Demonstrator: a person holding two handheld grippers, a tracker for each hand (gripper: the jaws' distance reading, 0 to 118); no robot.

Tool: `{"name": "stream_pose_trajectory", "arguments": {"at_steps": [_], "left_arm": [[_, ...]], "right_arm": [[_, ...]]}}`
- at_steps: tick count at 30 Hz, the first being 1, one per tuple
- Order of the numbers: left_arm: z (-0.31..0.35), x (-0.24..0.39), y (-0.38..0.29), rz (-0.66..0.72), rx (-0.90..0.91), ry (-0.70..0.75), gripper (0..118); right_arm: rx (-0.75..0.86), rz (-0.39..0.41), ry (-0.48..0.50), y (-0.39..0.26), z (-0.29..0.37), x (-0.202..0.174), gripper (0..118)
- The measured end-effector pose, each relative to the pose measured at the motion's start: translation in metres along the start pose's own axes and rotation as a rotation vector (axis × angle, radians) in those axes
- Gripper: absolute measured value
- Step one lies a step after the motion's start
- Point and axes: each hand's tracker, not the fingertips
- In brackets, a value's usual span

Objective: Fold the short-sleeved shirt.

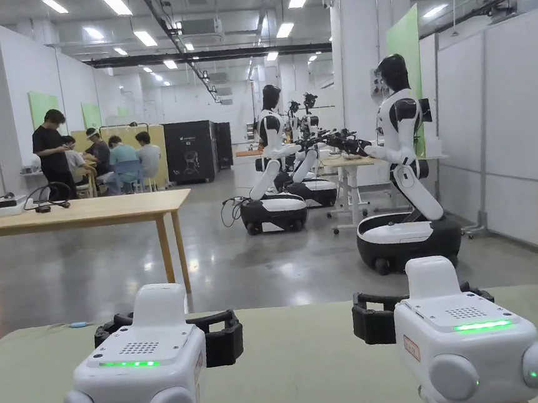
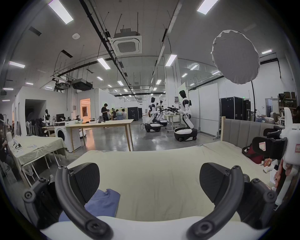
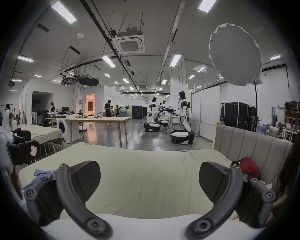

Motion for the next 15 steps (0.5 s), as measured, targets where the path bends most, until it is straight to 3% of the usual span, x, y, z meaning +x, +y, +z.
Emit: {"name": "stream_pose_trajectory", "arguments": {"at_steps": [7,10,13,15], "left_arm": [[0.003,-0.003,0.001,0.025,-0.001,0.012,118],[0.002,-0.003,0.000,-0.034,-0.010,0.003,118],[-0.001,0.004,0.003,-0.317,-0.014,-0.007,118],[-0.004,0.019,-0.004,-0.676,-0.008,0.028,118]], "right_arm": [[0.005,-0.012,-0.002,0.000,0.001,0.002,118],[0.020,0.049,-0.002,0.002,0.002,0.002,118],[0.053,0.259,0.015,0.004,0.004,-0.005,118],[0.077,0.601,-0.007,-0.006,0.003,-0.019,118]]}}
